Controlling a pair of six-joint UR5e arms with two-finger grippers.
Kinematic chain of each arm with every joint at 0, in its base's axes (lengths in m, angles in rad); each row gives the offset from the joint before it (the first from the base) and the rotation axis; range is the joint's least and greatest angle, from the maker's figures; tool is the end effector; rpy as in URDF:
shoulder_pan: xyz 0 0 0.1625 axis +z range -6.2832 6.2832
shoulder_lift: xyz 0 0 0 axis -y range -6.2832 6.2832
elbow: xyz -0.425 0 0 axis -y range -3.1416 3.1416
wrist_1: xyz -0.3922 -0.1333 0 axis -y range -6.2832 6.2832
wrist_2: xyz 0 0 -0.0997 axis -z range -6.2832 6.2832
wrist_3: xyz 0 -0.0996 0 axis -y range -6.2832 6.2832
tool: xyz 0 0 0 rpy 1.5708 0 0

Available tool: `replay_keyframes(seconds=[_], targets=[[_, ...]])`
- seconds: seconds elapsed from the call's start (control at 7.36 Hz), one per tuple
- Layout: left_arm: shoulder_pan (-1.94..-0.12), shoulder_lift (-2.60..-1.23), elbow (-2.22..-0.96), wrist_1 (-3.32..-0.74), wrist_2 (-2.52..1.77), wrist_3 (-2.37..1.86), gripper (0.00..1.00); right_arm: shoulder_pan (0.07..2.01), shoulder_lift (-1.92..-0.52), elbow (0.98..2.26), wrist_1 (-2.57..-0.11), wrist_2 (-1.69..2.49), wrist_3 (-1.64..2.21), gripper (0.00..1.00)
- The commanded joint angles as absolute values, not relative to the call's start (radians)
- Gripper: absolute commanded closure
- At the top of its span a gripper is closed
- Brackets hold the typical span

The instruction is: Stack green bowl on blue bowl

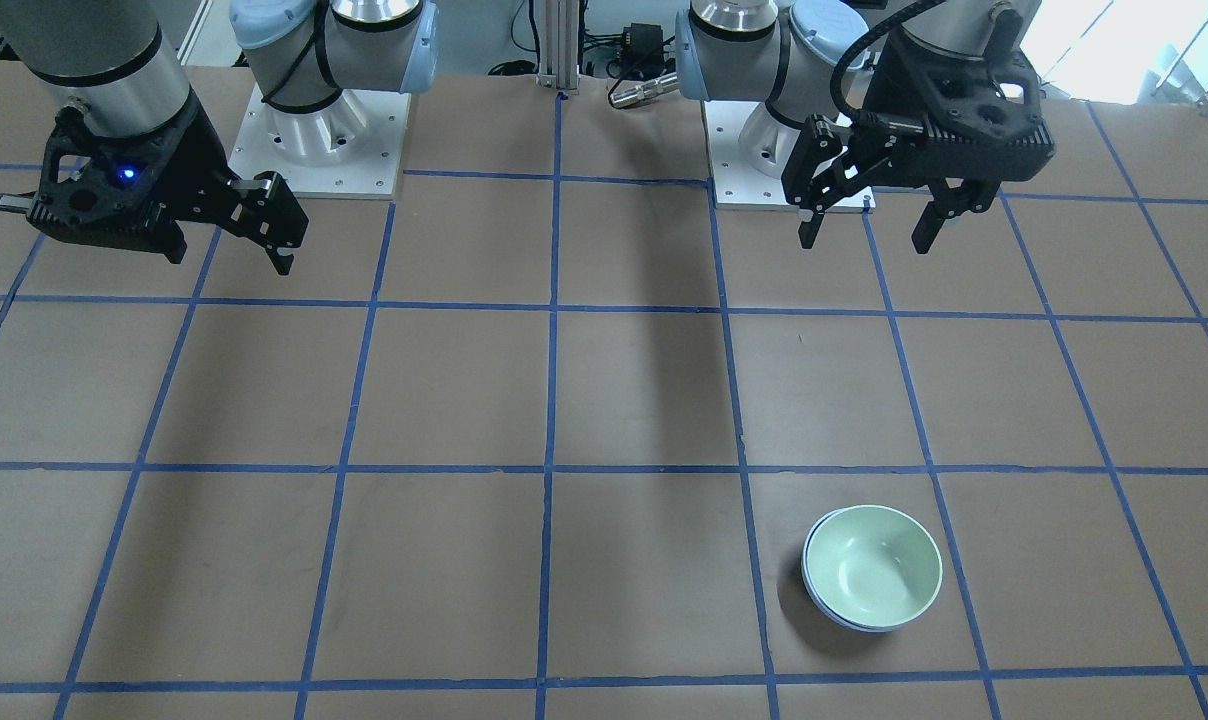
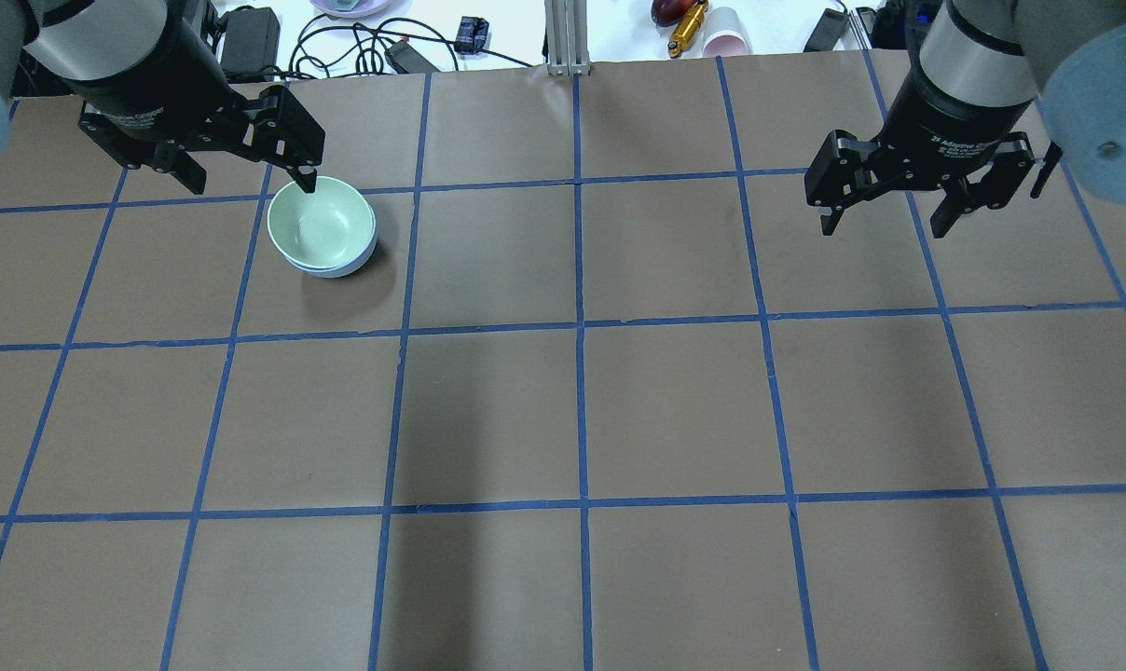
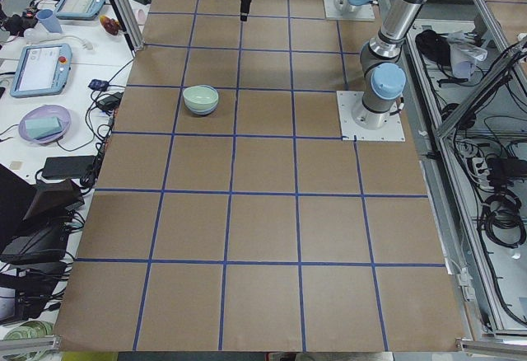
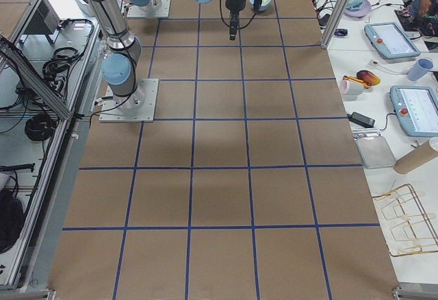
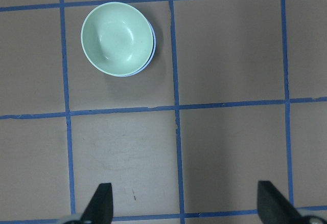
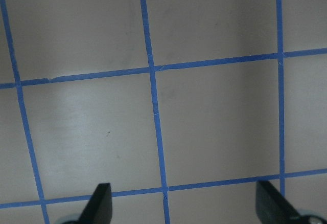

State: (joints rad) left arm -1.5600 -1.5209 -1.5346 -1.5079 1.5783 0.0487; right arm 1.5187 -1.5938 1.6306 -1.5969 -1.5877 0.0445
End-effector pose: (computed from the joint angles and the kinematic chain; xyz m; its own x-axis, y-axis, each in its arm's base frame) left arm -0.1273 -0.4843 0.5370 -0.9992 0.0362 -0.0146 0.0380 0.9883 -0.1479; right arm 0.1064 -0.4870 0.4723 -0.9952 0.0963 0.0174 0.0964 0.9953 0.0099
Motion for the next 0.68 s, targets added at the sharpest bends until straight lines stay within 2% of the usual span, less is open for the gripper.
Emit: replay_keyframes(seconds=[0.0,0.54], targets=[[-1.562,-1.517,-1.531,-1.508,1.577,0.048,0.0,1.519,-1.594,1.631,-1.597,-1.588,0.044,0.0],[-1.559,-1.513,-1.534,-1.511,1.568,0.048,0.0,1.519,-1.594,1.631,-1.597,-1.588,0.044,0.0]])
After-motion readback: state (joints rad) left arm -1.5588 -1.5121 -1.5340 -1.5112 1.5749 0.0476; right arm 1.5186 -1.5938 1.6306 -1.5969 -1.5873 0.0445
